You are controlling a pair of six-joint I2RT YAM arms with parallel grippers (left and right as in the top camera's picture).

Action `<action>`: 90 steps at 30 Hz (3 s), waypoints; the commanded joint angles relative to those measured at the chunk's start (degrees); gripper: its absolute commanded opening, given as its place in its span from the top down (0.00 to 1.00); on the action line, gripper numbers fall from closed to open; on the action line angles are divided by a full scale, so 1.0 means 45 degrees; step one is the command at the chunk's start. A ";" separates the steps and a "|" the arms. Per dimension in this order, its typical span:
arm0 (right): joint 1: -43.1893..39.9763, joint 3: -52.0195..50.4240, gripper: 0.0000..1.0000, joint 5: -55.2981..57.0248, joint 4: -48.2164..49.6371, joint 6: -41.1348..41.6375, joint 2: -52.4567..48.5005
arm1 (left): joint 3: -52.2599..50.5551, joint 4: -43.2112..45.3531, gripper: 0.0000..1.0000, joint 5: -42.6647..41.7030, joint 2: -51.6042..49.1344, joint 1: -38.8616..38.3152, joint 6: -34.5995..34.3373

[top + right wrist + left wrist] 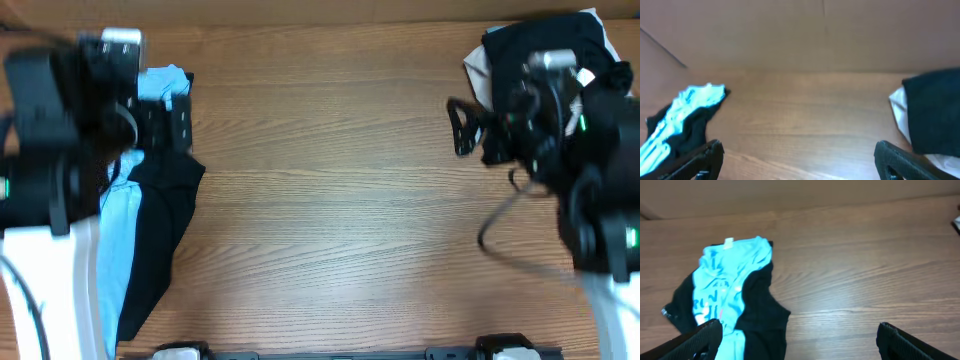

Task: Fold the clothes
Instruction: 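Reach the left gripper to the light-blue T-shirt collar and grasp it, then lift the light-blue T-shirt with the left gripper and drop it mid-table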

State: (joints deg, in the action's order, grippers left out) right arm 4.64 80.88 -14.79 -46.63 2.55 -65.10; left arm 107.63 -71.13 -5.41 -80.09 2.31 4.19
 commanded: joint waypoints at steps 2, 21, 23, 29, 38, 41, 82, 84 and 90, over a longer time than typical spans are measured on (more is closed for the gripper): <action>0.0039 0.1540 0.00 -0.0253 -0.0160 -0.0189 -0.2098 | 0.1627 0.0121 0.00 0.0437 -0.1768 0.0083 0.0554; 0.0039 0.1520 0.04 -0.0782 -0.1622 -0.0194 -0.5401 | 0.1627 0.4988 0.24 0.1540 -0.7529 0.4133 -0.0772; 0.0039 0.1520 0.07 -0.0782 -0.1763 -0.0194 -0.5411 | 0.1627 0.5251 0.25 0.1540 -0.8242 0.4367 -0.1049; 0.0039 0.1520 0.16 -0.0782 -0.2259 -0.0194 -0.5411 | 0.1627 0.5984 0.34 0.2055 -1.0273 0.4522 -0.1705; 0.0039 0.1515 0.21 -0.0743 -0.3249 -0.0194 -0.5411 | 0.1622 0.7325 0.35 0.2953 -1.2424 0.4517 -0.2982; 0.0039 0.1515 0.21 -0.0743 -0.3283 -0.0194 -0.5411 | 0.1622 0.7810 0.31 0.2905 -1.2857 0.4503 -0.2982; -0.1749 0.1559 0.39 -0.0748 -0.3410 0.0826 -0.2929 | 0.8383 -0.1219 0.96 -0.3274 -0.7067 -0.0656 -0.2637; -0.2283 0.1559 0.39 -0.0743 -0.3594 0.0816 -0.2365 | 0.8349 -0.1520 0.96 -0.3211 -0.7179 -0.1821 -0.2599; -0.3759 0.1559 0.39 -0.0743 -0.4056 0.0821 -0.1098 | 0.7917 -0.1379 0.96 -0.2225 -0.8116 -0.4823 -0.2555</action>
State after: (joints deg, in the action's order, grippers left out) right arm -10.07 86.52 -17.80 -64.58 5.98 -71.94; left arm 144.24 -78.13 -17.34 -114.19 -15.18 -8.60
